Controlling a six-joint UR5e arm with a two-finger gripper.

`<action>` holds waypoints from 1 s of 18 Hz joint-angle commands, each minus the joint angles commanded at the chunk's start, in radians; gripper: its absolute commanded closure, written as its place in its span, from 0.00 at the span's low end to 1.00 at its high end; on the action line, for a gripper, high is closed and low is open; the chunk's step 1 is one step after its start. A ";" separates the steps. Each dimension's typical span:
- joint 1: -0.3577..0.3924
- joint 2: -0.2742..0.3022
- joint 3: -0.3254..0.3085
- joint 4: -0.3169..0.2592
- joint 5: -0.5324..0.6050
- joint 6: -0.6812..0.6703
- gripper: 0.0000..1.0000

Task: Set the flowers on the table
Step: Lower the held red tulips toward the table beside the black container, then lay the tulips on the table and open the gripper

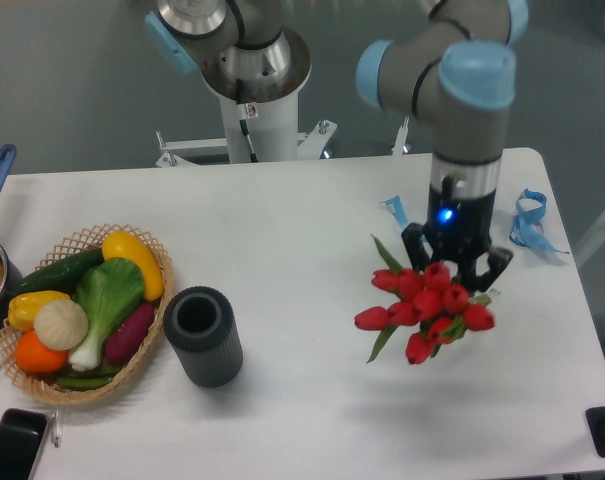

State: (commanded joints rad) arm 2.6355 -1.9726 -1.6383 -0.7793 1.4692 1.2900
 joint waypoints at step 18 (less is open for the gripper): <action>0.038 -0.016 0.169 -0.062 0.016 0.019 0.00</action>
State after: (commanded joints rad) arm 2.6736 -1.9882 -1.4698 -0.8418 1.4849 1.3085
